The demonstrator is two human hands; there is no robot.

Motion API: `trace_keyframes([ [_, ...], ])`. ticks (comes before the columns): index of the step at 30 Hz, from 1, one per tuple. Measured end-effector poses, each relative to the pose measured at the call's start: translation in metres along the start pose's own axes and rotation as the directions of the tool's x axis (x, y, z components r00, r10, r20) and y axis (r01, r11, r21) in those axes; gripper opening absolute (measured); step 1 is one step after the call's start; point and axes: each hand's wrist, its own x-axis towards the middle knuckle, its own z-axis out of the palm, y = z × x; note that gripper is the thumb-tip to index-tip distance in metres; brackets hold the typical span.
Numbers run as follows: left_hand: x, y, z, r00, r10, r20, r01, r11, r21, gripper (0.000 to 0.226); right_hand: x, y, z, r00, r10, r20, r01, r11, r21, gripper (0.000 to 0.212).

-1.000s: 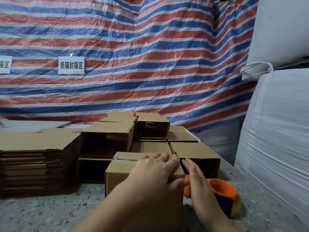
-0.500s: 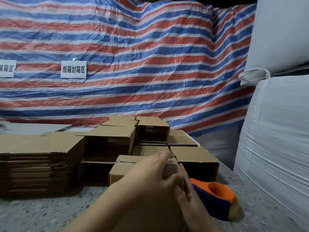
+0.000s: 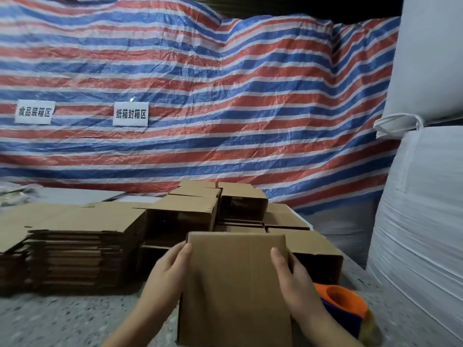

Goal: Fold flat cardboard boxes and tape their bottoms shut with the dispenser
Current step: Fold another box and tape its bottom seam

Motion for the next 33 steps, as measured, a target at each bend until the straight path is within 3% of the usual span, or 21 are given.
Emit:
trace_keyframes([
  [2, 0.007, 0.006, -0.004, 1.000, 0.001, -0.006, -0.001, 1.000, 0.012, 0.028, 0.009, -0.017, -0.004, 0.984, 0.174, 0.043, -0.175, 0.985, -0.001, 0.060],
  [4, 0.012, 0.009, -0.007, 0.996, -0.087, 0.005, 0.086, 0.996, 0.037, 0.009, 0.016, -0.026, -0.010, 0.951, 0.298, 0.086, -0.297, 0.954, -0.026, 0.044],
  [7, 0.015, -0.001, -0.004, 0.969, -0.247, 0.008, 0.245, 0.963, 0.112, 0.014, 0.024, -0.018, -0.011, 0.909, 0.398, 0.123, -0.364, 0.903, -0.230, 0.038],
  [9, 0.014, -0.010, -0.002, 0.929, -0.371, 0.013, 0.365, 0.918, 0.155, 0.025, 0.024, -0.003, -0.007, 0.865, 0.485, 0.130, -0.426, 0.846, -0.321, 0.048],
  [12, 0.014, -0.020, 0.001, 0.878, -0.478, -0.012, 0.475, 0.870, 0.134, 0.035, 0.019, 0.012, -0.003, 0.816, 0.572, 0.088, -0.535, 0.803, -0.263, 0.058],
  [16, 0.015, -0.017, -0.001, 0.881, -0.472, -0.026, 0.472, 0.875, 0.112, 0.041, 0.011, 0.013, -0.011, 0.801, 0.592, 0.089, -0.572, 0.800, -0.182, 0.069],
  [20, -0.004, -0.021, -0.013, 0.876, -0.481, -0.022, 0.481, 0.872, 0.090, 0.053, -0.006, 0.020, -0.013, 0.839, 0.542, 0.050, -0.544, 0.839, 0.015, 0.056],
  [23, -0.028, -0.018, -0.005, 0.916, -0.397, 0.053, 0.388, 0.913, 0.129, 0.050, -0.025, 0.022, -0.003, 0.877, 0.480, 0.010, -0.479, 0.877, -0.043, 0.038],
  [25, -0.037, -0.006, 0.003, 0.966, -0.250, 0.059, 0.237, 0.956, 0.170, 0.052, -0.032, 0.008, 0.000, 0.902, 0.429, 0.044, -0.428, 0.903, -0.033, 0.031],
  [28, -0.038, 0.028, 0.004, 0.999, -0.012, 0.040, 0.009, 0.997, 0.074, 0.066, -0.032, -0.032, -0.017, 0.960, 0.276, 0.040, -0.279, 0.955, 0.097, 0.025],
  [31, -0.014, 0.072, 0.011, 0.940, 0.323, 0.108, -0.336, 0.931, 0.144, 0.074, -0.010, -0.074, -0.041, 0.984, 0.162, -0.077, -0.142, 0.966, 0.214, 0.018],
  [33, 0.013, 0.096, 0.021, 0.869, 0.446, 0.215, -0.491, 0.832, 0.258, 0.088, 0.020, -0.095, -0.054, 0.974, 0.177, -0.138, -0.140, 0.961, 0.240, 0.019],
])
